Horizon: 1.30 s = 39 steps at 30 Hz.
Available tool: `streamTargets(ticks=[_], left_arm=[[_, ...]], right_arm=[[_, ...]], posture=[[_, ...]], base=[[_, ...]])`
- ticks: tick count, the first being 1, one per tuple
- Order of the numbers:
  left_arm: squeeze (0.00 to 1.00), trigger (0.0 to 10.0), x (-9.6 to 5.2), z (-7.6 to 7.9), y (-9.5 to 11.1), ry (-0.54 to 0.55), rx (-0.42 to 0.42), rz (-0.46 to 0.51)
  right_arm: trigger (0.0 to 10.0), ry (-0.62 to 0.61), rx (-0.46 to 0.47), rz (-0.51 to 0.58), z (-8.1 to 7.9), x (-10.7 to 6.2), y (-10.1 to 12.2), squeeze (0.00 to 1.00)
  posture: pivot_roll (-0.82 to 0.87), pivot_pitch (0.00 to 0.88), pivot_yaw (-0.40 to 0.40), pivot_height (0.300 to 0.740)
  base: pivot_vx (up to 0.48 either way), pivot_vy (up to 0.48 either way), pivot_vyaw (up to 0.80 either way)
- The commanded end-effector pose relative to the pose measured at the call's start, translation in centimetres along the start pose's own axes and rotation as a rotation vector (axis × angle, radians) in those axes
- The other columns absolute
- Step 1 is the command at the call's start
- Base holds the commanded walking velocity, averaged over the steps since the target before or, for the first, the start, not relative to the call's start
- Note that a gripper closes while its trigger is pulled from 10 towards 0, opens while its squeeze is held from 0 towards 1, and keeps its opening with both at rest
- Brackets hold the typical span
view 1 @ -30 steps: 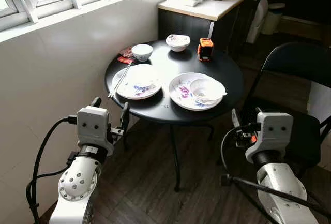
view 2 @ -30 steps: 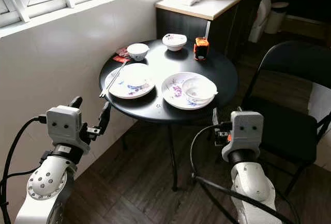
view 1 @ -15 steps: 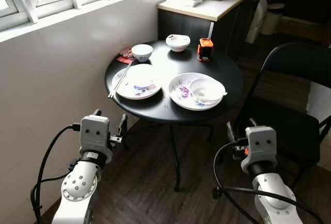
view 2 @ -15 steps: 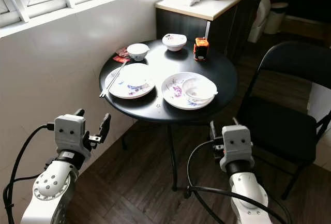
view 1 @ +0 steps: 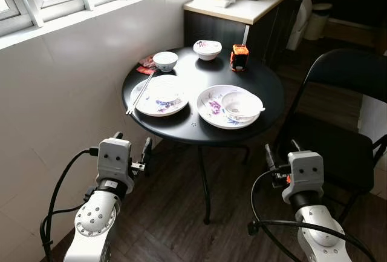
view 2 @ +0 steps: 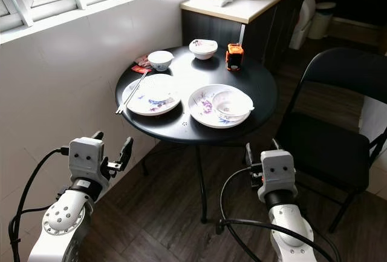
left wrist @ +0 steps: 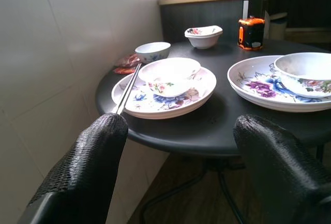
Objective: Kitchen organization
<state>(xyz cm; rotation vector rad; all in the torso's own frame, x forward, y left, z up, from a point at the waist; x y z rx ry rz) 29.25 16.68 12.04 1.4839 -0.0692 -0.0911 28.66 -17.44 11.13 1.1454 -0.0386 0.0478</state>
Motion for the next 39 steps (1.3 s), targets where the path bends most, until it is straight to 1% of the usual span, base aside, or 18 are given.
streamTargets(ticks=[1, 5, 7, 9, 12, 14, 17, 22, 37, 39], left_arm=[[0.00, 10.0, 0.1, 0.1, -0.2, -0.007, -0.010, -0.001], [0.00, 10.0, 0.4, 1.0, -1.1, -0.041, -0.030, -0.035], [0.00, 10.0, 0.5, 1.0, -1.4, -0.041, -0.037, -0.042], [0.00, 10.0, 0.8, 0.9, -2.2, -0.036, -0.077, -0.071], [0.00, 10.0, 1.2, 0.7, -2.9, -0.030, -0.112, -0.092], [0.00, 10.0, 1.3, 0.7, -2.9, -0.034, -0.113, -0.091], [0.00, 10.0, 1.5, 1.3, -3.0, -0.056, -0.106, -0.091], [0.00, 10.0, 1.8, 1.5, -3.2, -0.065, -0.111, -0.085], [0.00, 10.0, 1.4, 1.2, -2.8, -0.060, -0.093, -0.053], [0.00, 10.0, 1.0, 1.1, -2.7, -0.061, -0.069, -0.050]], right_arm=[[10.0, -0.001, 0.003, 0.010, 0.1, 0.2, 0.1, 0.00], [10.0, 0.019, -0.011, -0.015, -0.3, 0.3, -0.4, 0.00], [10.0, 0.020, -0.012, -0.018, -0.3, 0.4, -0.4, 0.00], [10.0, 0.023, -0.016, -0.030, -0.3, 0.4, -0.6, 0.00], [10.0, 0.030, -0.012, -0.033, -0.4, 0.5, -0.7, 0.00], [10.0, 0.031, -0.012, -0.034, -0.4, 0.5, -0.8, 0.00], [10.0, 0.036, -0.017, -0.036, -0.5, 0.5, -0.9, 0.00], [10.0, 0.053, -0.026, -0.042, -0.7, 0.7, -1.1, 0.00], [10.0, 0.056, -0.022, -0.034, -0.9, 0.5, -1.0, 0.00], [10.0, 0.055, -0.021, -0.032, -0.9, 0.4, -1.0, 0.00]], posture=[[0.06, 0.000, -0.026, 0.740], [0.06, 0.000, -0.030, 0.740], [0.06, 0.000, -0.030, 0.740], [0.05, 0.000, -0.028, 0.740], [0.05, 0.000, -0.029, 0.740], [0.05, 0.000, -0.030, 0.740], [0.05, 0.000, -0.032, 0.740], [0.05, 0.000, -0.040, 0.740], [0.05, 0.000, -0.029, 0.740], [0.05, 0.000, -0.027, 0.740]], base=[[0.000, 0.000, 0.00], [0.000, 0.000, 0.00], [0.000, 0.000, 0.00], [0.000, 0.000, 0.00], [0.000, 0.000, 0.00], [0.000, 0.000, 0.00], [0.000, 0.000, 0.00], [0.000, 0.000, 0.00], [0.000, 0.000, 0.00], [0.000, 0.000, 0.00]])
Point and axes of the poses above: a point about 5 cm out from each wrist's last joint towards the gripper, its own x axis pointing out of the wrist towards the gripper, its own y axis along the axis of the wrist's last joint, z = x × y, the point moved 6 cm from there along x, pointing out of the wrist towards the gripper, and after that the axes turned 13 degrees about -x, right-handed, at the moved point
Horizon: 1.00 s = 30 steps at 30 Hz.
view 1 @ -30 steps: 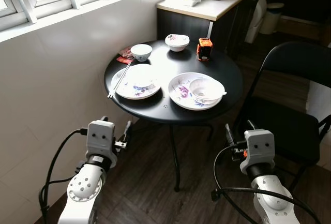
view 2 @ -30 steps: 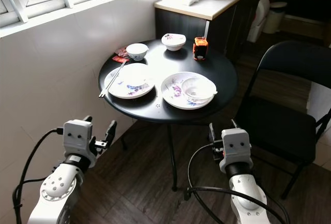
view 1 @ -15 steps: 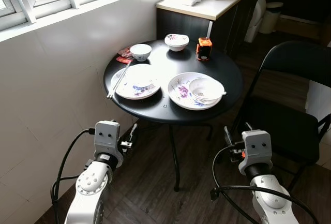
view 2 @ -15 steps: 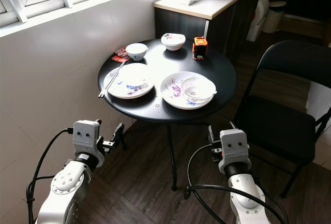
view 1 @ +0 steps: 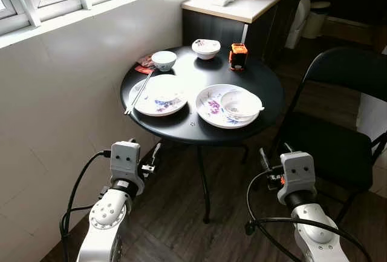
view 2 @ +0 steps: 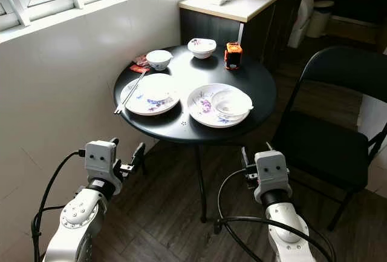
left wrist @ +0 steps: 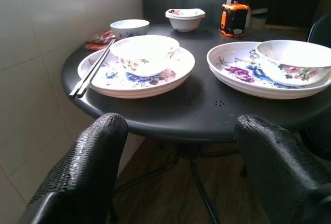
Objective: Kitchen organization
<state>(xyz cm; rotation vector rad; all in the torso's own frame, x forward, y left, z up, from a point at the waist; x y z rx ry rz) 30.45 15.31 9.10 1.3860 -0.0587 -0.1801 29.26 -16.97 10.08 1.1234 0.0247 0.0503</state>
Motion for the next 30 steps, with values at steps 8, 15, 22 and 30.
streamTargets(ticks=[8, 15, 22, 30], left_arm=[[0.00, 10.0, -2.2, -1.0, -0.3, 0.013, 0.101, -0.015], [0.00, 10.0, -2.3, -0.8, -0.8, 0.014, 0.096, -0.021], [0.00, 10.0, -2.3, -0.7, -0.6, 0.010, 0.094, -0.013], [0.00, 10.0, -2.2, -0.7, -0.2, 0.011, 0.095, -0.002]], right_arm=[[10.0, 0.001, -0.015, 0.009, 0.1, -0.7, 0.0, 0.00], [10.0, 0.006, -0.024, 0.012, 0.1, -0.7, 0.0, 0.00], [10.0, 0.003, -0.021, 0.012, 0.3, -0.8, 0.1, 0.00], [10.0, 0.003, -0.015, 0.013, 0.2, -0.6, 0.2, 0.00]], posture=[[0.06, 0.000, -0.031, 0.740], [0.06, 0.000, -0.038, 0.740], [0.06, 0.000, -0.037, 0.740], [0.06, 0.000, -0.037, 0.740]], base=[[0.000, 0.000, 0.00], [0.000, 0.000, 0.00], [0.000, 0.000, 0.00], [0.000, 0.000, 0.00]])
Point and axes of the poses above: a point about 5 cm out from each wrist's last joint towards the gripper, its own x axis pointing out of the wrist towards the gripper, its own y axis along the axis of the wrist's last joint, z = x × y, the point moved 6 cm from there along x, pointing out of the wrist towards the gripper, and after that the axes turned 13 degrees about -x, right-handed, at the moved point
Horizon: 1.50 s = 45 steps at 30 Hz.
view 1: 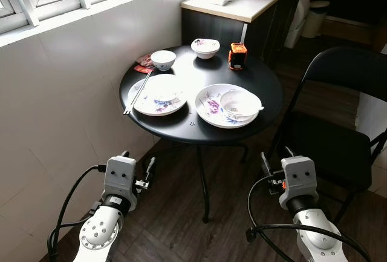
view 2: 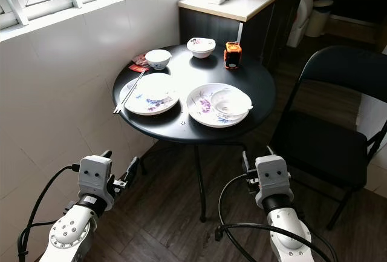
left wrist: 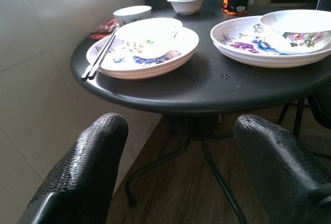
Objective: Kitchen organization
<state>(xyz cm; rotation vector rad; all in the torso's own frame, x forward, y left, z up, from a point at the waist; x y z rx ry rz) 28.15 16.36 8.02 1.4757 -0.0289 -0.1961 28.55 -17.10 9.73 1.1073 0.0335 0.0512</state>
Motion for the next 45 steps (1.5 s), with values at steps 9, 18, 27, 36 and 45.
streamTargets(ticks=[9, 18, 27, 36, 45], left_arm=[[0.00, 10.0, 0.40, 0.29, 1.02, -0.018, 0.005, 0.040], [0.00, 10.0, 0.39, 0.41, 1.13, -0.020, 0.003, 0.046], [0.00, 10.0, 0.44, 0.48, 1.21, -0.020, -0.002, 0.051], [0.00, 10.0, 0.51, 0.50, 1.23, -0.022, -0.004, 0.054], [0.00, 10.0, 0.52, 0.52, 1.25, -0.024, -0.004, 0.055]], right_arm=[[10.0, -0.003, 0.000, 0.016, 0.26, 0.24, 0.65, 0.00], [10.0, -0.001, -0.001, 0.016, 0.31, 0.22, 0.68, 0.00], [10.0, 0.001, -0.008, 0.021, 0.34, 0.26, 0.81, 0.00], [10.0, 0.002, -0.011, 0.025, 0.34, 0.32, 0.89, 0.00], [10.0, 0.002, -0.011, 0.025, 0.34, 0.34, 0.92, 0.00]], posture=[[0.05, 0.000, -0.033, 0.740], [0.05, 0.000, -0.036, 0.740], [0.05, 0.000, -0.037, 0.740], [0.05, 0.000, -0.038, 0.740], [0.05, 0.000, -0.038, 0.740]], base=[[0.000, 0.000, 0.00], [0.000, 0.000, 0.00], [0.000, 0.000, 0.00], [0.000, 0.000, 0.00], [0.000, 0.000, 0.00]])
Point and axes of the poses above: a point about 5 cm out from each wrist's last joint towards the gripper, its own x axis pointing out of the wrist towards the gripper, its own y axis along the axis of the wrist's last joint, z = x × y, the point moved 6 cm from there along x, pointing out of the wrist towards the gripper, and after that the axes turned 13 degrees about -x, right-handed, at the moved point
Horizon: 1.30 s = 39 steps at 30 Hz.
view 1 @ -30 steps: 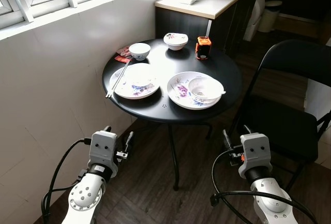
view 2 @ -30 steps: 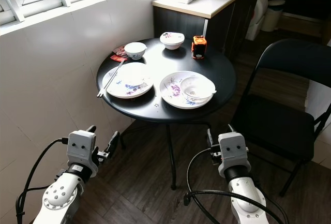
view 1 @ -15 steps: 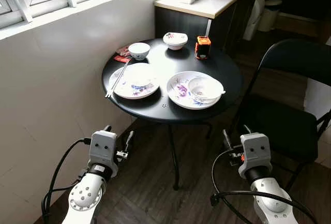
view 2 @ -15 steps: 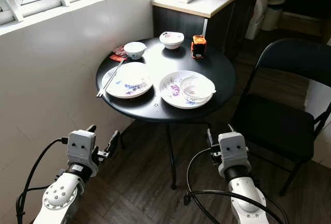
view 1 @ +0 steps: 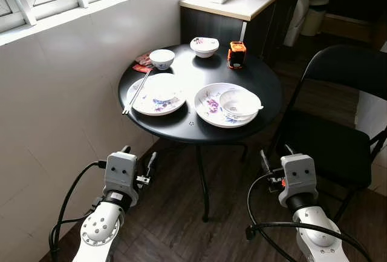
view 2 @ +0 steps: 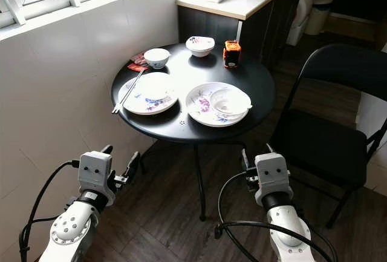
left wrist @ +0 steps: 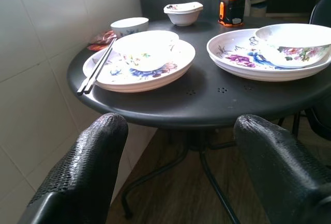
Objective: Kitchen organization
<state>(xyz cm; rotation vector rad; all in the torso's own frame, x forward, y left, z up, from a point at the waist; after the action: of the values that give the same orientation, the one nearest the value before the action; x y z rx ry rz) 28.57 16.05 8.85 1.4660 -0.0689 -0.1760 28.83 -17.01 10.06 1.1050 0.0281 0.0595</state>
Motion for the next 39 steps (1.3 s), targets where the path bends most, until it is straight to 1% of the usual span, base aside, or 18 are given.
streamTargets(ticks=[1, 5, 39], left_arm=[[0.00, 10.0, 0.17, 0.20, 0.40, -0.010, 0.002, 0.017], [0.00, 10.0, 0.18, 0.21, 0.41, -0.010, 0.002, 0.017], [0.00, 10.0, 0.24, 0.32, 0.24, -0.014, -0.001, 0.016]], right_arm=[[10.0, 0.002, -0.009, 0.016, 0.25, 0.07, 0.61, 0.00], [10.0, 0.003, -0.009, 0.015, 0.25, 0.07, 0.61, 0.00], [10.0, 0.007, -0.021, 0.019, 0.23, 0.11, 0.64, 0.00]], posture=[[0.05, 0.000, -0.038, 0.740], [0.05, 0.000, -0.039, 0.740], [0.05, 0.000, -0.042, 0.740]], base=[[0.000, 0.000, 0.00], [0.000, 0.000, 0.00], [0.244, 0.000, 0.00]])
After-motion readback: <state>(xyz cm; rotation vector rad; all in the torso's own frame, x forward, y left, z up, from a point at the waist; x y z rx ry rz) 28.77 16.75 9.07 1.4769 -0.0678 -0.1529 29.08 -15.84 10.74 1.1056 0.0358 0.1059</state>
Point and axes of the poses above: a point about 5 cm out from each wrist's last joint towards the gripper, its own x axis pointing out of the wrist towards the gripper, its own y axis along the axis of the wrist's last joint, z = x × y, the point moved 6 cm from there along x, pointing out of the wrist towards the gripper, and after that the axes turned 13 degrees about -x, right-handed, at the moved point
